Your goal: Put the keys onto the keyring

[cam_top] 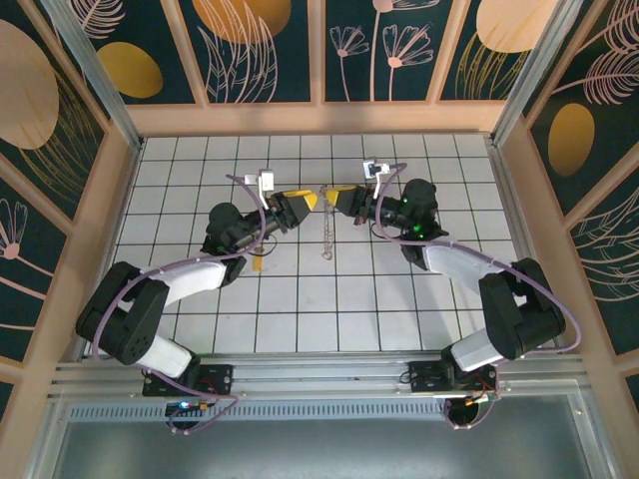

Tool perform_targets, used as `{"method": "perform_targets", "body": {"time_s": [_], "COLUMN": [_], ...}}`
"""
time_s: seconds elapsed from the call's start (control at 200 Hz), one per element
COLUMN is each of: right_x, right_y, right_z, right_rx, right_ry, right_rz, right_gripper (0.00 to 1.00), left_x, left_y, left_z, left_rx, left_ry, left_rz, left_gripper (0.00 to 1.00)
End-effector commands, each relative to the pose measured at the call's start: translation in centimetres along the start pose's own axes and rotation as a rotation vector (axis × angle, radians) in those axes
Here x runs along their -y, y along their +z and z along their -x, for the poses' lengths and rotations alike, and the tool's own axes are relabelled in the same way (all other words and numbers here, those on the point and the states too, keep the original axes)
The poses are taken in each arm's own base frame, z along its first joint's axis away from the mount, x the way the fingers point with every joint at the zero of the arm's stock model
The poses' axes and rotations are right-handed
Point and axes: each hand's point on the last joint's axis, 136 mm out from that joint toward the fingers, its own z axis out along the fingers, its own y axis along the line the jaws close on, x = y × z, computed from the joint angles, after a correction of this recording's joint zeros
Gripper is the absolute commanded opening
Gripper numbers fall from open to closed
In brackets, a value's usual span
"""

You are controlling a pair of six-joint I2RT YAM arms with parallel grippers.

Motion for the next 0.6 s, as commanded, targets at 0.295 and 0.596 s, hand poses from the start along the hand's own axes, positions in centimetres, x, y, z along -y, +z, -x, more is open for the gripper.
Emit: {"method": "perform_targets", "body": {"time_s": [0.295,0.596], "right_x": [-2.30,-2.55], "right_y": [0.03,0.19], "right_z": [1.53,1.20], "right_rx": [0.051,0.039], "right_ry": [-0.037,-0.035], "right_rz": [0.076,0.092], "right_gripper": [0.00,0.00], "left_x": [1.90,2.51], "left_y": [0.95,1.04], "left_z": [0.48,0.75], "left_rx": [-0.018,-0.011], "left_ry": [-0.022,-0.027], "left_rz": [-0.137,-0.170], "left_gripper": [0.39,0.37]}}
